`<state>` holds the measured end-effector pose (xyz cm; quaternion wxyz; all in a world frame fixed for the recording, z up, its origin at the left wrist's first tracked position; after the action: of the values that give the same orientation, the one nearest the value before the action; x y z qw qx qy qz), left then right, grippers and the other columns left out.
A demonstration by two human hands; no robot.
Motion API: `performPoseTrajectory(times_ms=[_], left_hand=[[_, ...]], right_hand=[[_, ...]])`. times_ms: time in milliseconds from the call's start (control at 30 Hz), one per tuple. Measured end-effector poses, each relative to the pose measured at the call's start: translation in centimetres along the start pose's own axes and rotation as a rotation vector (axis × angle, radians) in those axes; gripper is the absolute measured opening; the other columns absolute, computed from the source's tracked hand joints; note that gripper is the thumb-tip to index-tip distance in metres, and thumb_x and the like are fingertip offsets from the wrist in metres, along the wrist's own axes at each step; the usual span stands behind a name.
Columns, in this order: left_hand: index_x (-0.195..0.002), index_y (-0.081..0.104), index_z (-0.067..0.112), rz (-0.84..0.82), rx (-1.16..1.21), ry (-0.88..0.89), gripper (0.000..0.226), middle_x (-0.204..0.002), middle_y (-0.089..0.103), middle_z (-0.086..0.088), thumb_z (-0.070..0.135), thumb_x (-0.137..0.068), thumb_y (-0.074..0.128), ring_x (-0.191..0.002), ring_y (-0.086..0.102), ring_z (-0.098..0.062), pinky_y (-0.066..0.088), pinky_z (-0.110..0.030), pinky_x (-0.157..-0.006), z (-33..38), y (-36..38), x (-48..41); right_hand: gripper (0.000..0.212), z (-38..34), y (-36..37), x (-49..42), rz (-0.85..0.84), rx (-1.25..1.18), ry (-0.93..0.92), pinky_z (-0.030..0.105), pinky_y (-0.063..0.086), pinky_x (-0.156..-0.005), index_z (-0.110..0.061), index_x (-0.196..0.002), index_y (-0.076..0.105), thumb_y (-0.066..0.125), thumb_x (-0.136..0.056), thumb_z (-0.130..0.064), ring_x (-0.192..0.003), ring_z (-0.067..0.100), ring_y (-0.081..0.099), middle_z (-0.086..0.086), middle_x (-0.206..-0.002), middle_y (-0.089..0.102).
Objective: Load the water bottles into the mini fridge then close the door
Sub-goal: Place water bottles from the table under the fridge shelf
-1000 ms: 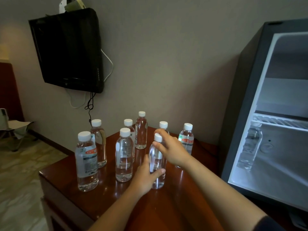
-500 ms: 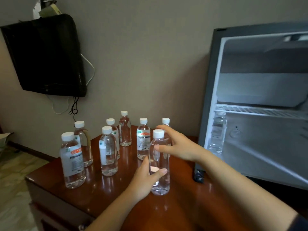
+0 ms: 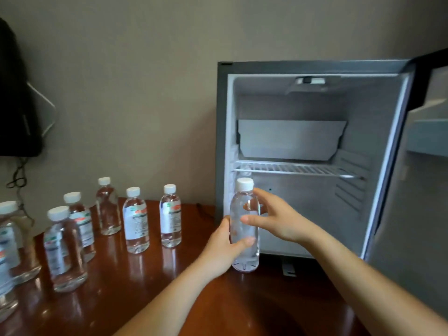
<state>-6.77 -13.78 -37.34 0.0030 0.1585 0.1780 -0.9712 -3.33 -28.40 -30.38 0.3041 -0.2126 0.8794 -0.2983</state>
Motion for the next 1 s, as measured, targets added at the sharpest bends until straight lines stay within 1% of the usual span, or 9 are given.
performPoseTrajectory(times_ms=[100, 200, 300, 367, 500, 700, 800, 867, 1000], left_hand=[[-0.143, 0.029, 0.02, 0.051, -0.019, -0.011, 0.065, -0.142, 0.039, 0.01, 0.032, -0.088, 0.062, -0.134, 0.038, -0.011, 0.035, -0.026, -0.107, 0.6, 2.7, -2.2], [-0.148, 0.019, 0.021, 0.091, 0.045, -0.033, 0.069, -0.152, 0.029, 0.004, 0.029, -0.092, 0.057, -0.14, 0.03, -0.014, 0.028, -0.026, -0.109, 0.8, 5.1, -4.0], [-0.15, 0.008, 0.026, 0.063, 0.049, -0.029, 0.072, -0.156, 0.02, 0.005, 0.028, -0.094, 0.053, -0.144, 0.021, -0.012, 0.022, -0.026, -0.113, 0.2, 7.2, -5.4], [-0.15, 0.003, 0.028, 0.029, 0.029, -0.018, 0.074, -0.158, 0.014, 0.007, 0.029, -0.094, 0.052, -0.145, 0.016, -0.011, 0.019, -0.028, -0.116, -0.6, 8.2, -6.0], [-0.15, -0.004, 0.029, -0.016, 0.018, -0.003, 0.075, -0.158, 0.008, 0.009, 0.027, -0.096, 0.049, -0.145, 0.01, -0.007, 0.013, -0.027, -0.118, -2.2, 9.6, -7.1], [-0.15, -0.004, 0.028, 0.0, 0.009, 0.043, 0.075, -0.158, 0.002, 0.012, 0.02, -0.096, 0.048, -0.145, 0.007, -0.004, 0.009, -0.018, -0.114, -4.3, 10.2, -9.2], [-0.15, -0.005, 0.026, -0.009, -0.003, 0.031, 0.075, -0.158, 0.0, 0.013, 0.021, -0.097, 0.047, -0.146, 0.003, -0.005, 0.012, -0.029, -0.12, -5.0, 10.3, -10.6], [-0.15, -0.006, 0.028, -0.001, -0.014, 0.036, 0.076, -0.158, -0.003, 0.012, 0.022, -0.096, 0.047, -0.146, 0.001, -0.005, 0.015, -0.037, -0.121, -5.3, 10.2, -11.8], [-0.15, -0.008, 0.022, 0.023, -0.072, 0.047, 0.077, -0.159, -0.009, 0.006, 0.021, -0.096, 0.047, -0.146, -0.005, -0.007, 0.009, -0.036, -0.121, -5.9, 10.5, -13.7]], right_hand=[[0.043, 2.1, -1.9, 0.1, 0.117, 0.088, 0.045, 0.01, 0.041, -0.07, -0.021, -0.12, 0.054, 0.072, -0.082, -0.027, -0.078, 0.001, 0.053, -0.019, -0.084, 0.054], [0.044, 4.1, -2.5, -0.2, 0.212, 0.127, 0.101, 0.007, 0.039, -0.069, -0.024, -0.12, 0.054, 0.073, -0.081, -0.026, -0.077, -0.004, 0.052, -0.023, -0.088, 0.055], [0.054, 6.7, -2.6, -0.7, 0.292, 0.121, 0.167, 0.024, 0.046, -0.087, -0.022, -0.125, 0.053, 0.074, -0.077, -0.032, -0.099, 0.006, 0.058, -0.014, -0.11, 0.062], [0.056, 8.0, -2.6, -0.9, 0.337, 0.114, 0.222, 0.036, 0.048, -0.092, -0.022, -0.126, 0.052, 0.073, -0.076, -0.036, -0.104, 0.013, 0.059, -0.009, -0.114, 0.063], [0.051, 9.9, -2.4, -1.7, 0.378, 0.119, 0.307, 0.034, 0.05, -0.085, -0.025, -0.123, 0.051, 0.072, -0.078, -0.033, -0.1, 0.021, 0.061, -0.002, -0.112, 0.065], [0.061, 11.2, -2.6, -4.5, 0.342, 0.134, 0.351, 0.033, 0.045, -0.096, -0.021, -0.137, 0.041, 0.069, -0.084, -0.031, -0.121, 0.025, 0.053, 0.003, -0.135, 0.054], [0.06, 11.6, -2.8, -5.7, 0.339, 0.118, 0.341, 0.029, 0.04, -0.097, -0.016, -0.139, 0.039, 0.066, -0.087, -0.026, -0.127, 0.025, 0.048, 0.003, -0.138, 0.05], [0.056, 12.3, -2.9, -6.7, 0.346, 0.11, 0.348, 0.031, 0.043, -0.095, -0.018, -0.135, 0.043, 0.067, -0.085, -0.027, -0.123, 0.026, 0.052, 0.003, -0.133, 0.054], [0.065, 13.3, -2.9, -8.4, 0.351, 0.084, 0.378, 0.034, 0.041, -0.101, -0.02, -0.141, 0.037, 0.068, -0.084, -0.029, -0.128, 0.027, 0.047, 0.005, -0.141, 0.048]])
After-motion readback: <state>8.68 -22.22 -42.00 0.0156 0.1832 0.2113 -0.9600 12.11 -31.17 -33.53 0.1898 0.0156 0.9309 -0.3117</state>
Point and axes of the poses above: each hand's wrist, its own x-axis away from the middle knuckle, its own y-axis out of the palm, z = x × y, the point moved 1 cm from there along -x, towards the middle knuckle
